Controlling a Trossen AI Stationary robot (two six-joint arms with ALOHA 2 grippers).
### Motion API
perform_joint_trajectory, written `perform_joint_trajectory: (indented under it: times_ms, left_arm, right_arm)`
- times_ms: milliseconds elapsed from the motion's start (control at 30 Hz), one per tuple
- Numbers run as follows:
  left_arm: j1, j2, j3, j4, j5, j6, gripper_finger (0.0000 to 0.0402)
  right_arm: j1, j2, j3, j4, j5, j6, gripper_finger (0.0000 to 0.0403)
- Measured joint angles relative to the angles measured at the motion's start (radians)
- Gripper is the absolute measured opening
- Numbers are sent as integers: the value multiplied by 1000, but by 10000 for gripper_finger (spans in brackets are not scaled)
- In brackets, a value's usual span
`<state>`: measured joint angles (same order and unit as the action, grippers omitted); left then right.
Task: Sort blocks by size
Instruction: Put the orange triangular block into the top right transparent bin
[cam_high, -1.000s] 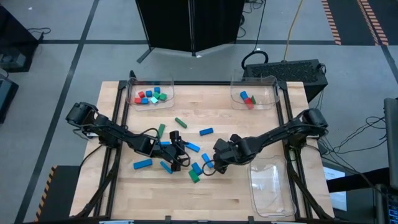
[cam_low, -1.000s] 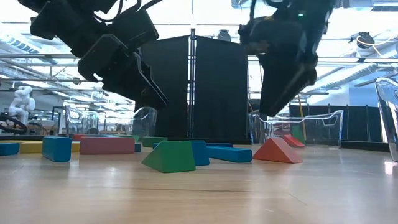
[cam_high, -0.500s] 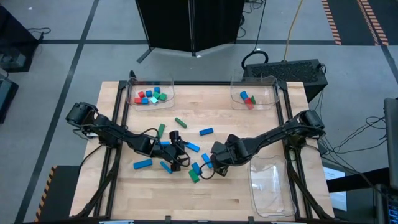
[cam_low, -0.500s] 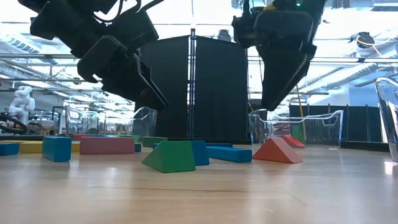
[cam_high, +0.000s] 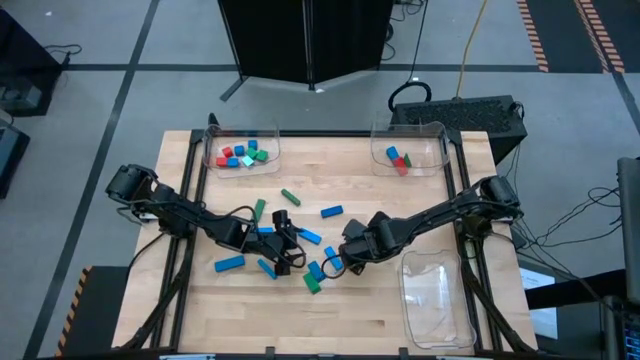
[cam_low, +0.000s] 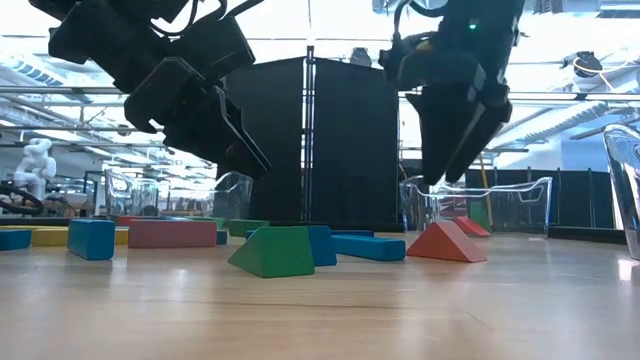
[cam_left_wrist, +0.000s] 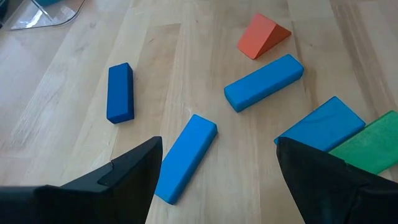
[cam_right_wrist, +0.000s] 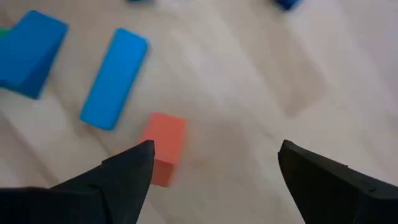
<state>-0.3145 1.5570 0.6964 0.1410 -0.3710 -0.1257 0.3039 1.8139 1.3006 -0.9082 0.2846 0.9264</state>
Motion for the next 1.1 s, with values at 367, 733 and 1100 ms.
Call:
perform_joint_trajectory:
  times_ms: [367, 733, 1100]
  left_arm:
    - [0, 0, 0, 0, 0, -3, 317]
    - [0, 0, 0, 0, 0, -2, 317]
    - [0, 0, 0, 0, 0, 0, 317]
  right_arm:
    - [17, 95, -1, 93, -101, -20, 325]
    - [21, 133, -1, 114, -157, -28, 297]
    - [6, 132, -10, 121, -129, -45, 156]
